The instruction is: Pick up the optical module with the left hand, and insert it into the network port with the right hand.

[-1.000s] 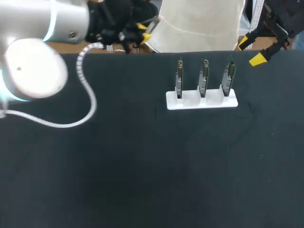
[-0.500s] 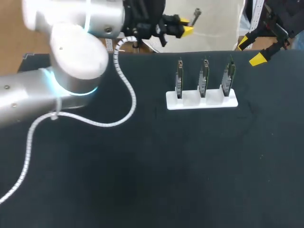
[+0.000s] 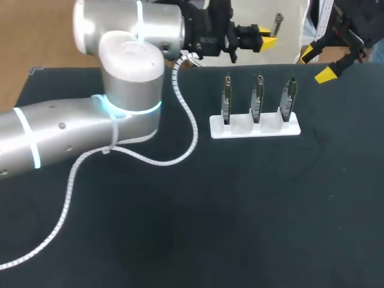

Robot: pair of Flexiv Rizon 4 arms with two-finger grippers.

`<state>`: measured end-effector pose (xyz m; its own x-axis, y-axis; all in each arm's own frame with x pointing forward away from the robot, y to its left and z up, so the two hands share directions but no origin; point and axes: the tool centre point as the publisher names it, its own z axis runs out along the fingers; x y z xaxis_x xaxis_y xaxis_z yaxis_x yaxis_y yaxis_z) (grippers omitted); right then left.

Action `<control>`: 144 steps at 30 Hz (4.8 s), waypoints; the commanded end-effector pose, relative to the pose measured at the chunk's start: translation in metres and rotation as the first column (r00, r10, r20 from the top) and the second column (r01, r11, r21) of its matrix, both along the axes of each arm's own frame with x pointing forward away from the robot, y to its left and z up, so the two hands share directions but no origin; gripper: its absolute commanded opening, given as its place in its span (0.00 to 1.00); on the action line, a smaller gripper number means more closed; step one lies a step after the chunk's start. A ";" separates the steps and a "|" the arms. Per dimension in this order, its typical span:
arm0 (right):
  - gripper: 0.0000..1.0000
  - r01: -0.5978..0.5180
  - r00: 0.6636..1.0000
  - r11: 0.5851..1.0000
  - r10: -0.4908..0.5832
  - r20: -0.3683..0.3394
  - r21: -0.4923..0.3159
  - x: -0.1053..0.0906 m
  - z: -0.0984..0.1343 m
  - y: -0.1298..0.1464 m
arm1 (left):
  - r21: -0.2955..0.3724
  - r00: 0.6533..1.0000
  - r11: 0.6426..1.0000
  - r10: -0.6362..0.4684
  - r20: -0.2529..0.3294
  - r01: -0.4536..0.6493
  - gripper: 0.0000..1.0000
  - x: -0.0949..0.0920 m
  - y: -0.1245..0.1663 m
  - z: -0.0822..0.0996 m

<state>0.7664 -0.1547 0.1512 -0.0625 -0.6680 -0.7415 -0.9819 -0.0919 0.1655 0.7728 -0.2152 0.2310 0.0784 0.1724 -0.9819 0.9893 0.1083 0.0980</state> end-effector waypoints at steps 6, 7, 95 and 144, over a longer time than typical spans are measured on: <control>1.00 0.001 1.000 1.000 -0.001 0.001 0.000 0.000 0.000 0.000 | -0.083 1.000 0.996 -0.017 -0.014 0.016 0.00 0.003 -0.031 -0.012; 1.00 0.001 1.000 1.000 -0.001 0.001 0.000 0.000 0.000 0.000 | -0.081 1.000 0.997 -0.016 -0.019 0.015 0.00 0.002 -0.033 -0.013; 1.00 0.001 1.000 1.000 -0.001 0.001 0.000 0.000 0.000 0.000 | -0.038 0.994 0.999 -0.024 -0.110 0.020 0.00 -0.001 -0.063 -0.056; 1.00 -0.023 0.998 0.990 0.014 0.066 0.139 0.024 0.058 0.000 | -0.023 0.994 1.000 -0.018 -0.112 0.015 0.00 0.002 -0.062 -0.057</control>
<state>0.7845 -0.1574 0.2069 -0.0053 -0.5503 -0.8350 -0.9900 -0.1151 0.0821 0.7750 -0.2773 0.1739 -0.0296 0.1484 -0.9885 0.9957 0.0912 -0.0161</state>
